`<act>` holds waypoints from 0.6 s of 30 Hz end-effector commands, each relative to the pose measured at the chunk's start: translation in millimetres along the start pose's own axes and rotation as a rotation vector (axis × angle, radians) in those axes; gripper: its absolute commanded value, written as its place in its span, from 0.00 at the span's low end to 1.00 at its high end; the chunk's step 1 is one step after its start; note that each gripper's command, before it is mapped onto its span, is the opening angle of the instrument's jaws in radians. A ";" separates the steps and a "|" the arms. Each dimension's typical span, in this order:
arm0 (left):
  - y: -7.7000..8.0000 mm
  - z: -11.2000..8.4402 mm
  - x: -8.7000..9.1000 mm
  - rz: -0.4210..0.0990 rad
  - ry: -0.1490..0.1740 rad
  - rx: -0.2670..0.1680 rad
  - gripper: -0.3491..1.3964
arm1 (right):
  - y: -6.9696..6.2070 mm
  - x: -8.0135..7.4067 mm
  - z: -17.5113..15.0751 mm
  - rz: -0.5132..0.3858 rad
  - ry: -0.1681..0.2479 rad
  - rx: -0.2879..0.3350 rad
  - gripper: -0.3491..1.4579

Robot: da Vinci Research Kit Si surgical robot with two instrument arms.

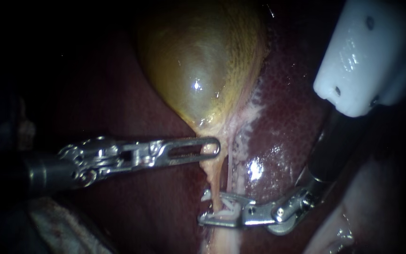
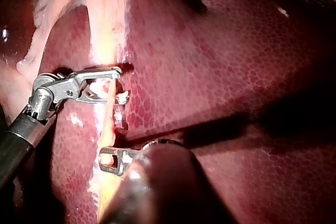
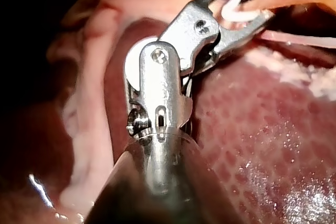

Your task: Clipping first clip left tube

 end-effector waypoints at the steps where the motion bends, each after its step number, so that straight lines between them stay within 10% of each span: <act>1: 0.0 0.0 0.0 0.000 0.000 0.000 0.00 | -0.2 -0.2 0.1 0.010 -0.001 0.002 0.42; 18: 0.0 0.1 0.0 0.000 -0.002 -0.002 0.00 | 1.3 -1.2 0.4 0.026 -0.025 0.021 0.37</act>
